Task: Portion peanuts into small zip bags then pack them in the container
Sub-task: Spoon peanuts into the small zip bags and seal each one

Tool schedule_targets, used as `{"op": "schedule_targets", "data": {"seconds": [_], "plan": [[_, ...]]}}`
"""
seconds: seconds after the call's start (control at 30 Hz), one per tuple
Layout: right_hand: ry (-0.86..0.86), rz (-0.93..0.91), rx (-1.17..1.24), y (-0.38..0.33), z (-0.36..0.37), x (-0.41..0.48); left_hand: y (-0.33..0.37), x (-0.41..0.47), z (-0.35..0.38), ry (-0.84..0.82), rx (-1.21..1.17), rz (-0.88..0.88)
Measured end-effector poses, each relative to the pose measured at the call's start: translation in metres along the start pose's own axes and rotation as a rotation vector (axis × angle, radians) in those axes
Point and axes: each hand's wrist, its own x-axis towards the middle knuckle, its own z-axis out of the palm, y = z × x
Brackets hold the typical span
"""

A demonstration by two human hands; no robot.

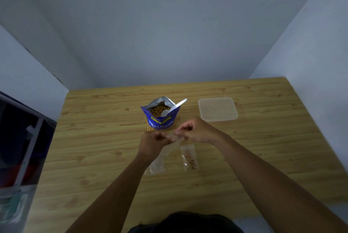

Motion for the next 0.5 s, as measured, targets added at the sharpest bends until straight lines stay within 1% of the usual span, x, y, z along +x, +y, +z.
{"op": "schedule_targets", "data": {"seconds": [0.2, 0.27, 0.4, 0.43, 0.5], "plan": [[-0.086, -0.014, 0.003, -0.0052, -0.0034, -0.0005, 0.0036, -0.0025, -0.0031, -0.036, -0.002, 0.0], [-0.078, 0.003, -0.02, -0.0068, -0.0029, -0.0005, 0.0062, -0.0033, -0.0026, -0.019, 0.025, 0.013], [0.145, 0.031, -0.124, -0.0075, -0.0012, 0.0032, 0.0008, -0.0022, -0.0044, 0.197, 0.266, 0.078], [0.184, 0.034, -0.128, -0.0074, -0.0004, 0.0035, -0.0006, -0.0024, -0.004, 0.22, 0.303, 0.09], [0.217, 0.036, -0.114, -0.0074, 0.0027, 0.0042, 0.0003, -0.0047, -0.0014, 0.207, 0.392, 0.111]]}}
